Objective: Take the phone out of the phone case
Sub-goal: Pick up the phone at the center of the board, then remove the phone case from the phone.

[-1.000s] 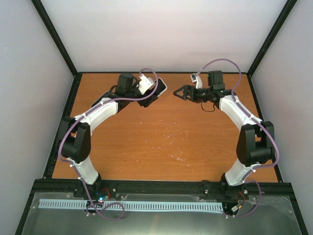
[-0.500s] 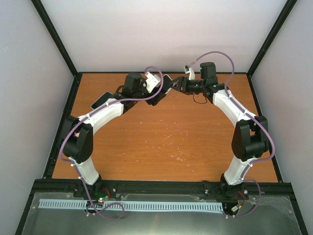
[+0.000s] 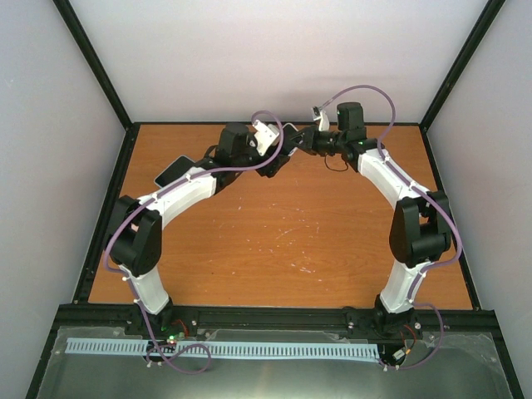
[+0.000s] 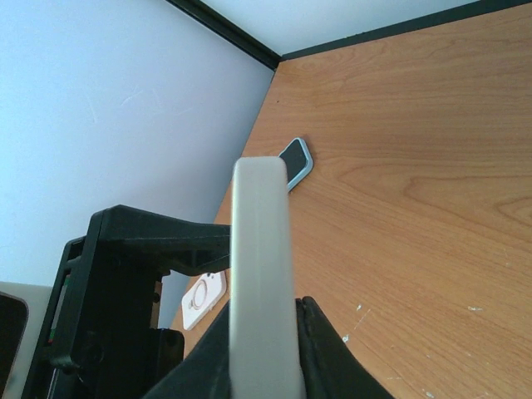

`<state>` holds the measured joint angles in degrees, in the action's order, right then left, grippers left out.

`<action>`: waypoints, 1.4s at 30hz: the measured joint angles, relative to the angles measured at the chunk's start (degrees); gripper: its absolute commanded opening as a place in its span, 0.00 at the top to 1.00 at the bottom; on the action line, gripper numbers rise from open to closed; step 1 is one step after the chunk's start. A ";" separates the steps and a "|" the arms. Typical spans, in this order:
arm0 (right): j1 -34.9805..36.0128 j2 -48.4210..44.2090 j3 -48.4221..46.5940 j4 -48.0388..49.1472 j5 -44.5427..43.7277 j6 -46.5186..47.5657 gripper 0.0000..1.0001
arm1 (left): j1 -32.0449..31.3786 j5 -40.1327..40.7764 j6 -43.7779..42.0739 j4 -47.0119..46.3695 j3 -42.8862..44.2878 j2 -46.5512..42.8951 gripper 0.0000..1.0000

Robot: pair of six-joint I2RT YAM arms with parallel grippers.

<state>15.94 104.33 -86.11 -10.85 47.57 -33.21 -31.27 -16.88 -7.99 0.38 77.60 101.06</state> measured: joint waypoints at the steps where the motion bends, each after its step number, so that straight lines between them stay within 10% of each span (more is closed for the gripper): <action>1: -0.11 0.11 -0.04 0.09 -0.09 0.15 0.94 | 0.00 -0.02 0.09 -0.09 0.00 0.00 0.30; 6: -0.70 0.20 -0.24 0.22 1.09 1.07 0.97 | 0.00 -0.13 0.68 -0.81 -0.22 -0.07 0.01; 32: -7.43 -6.91 -1.33 -24.85 30.36 41.42 0.97 | 15.56 -42.05 -0.55 11.50 -20.09 -24.57 0.00; 42: -4.83 -8.55 -1.33 -27.52 32.24 45.83 0.97 | 14.23 -45.22 -0.61 11.26 -20.22 -21.49 0.05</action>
<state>11.11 95.79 -87.44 -38.37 79.81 12.62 -17.04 -62.11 -8.60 11.64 57.39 79.57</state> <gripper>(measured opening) 0.112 0.971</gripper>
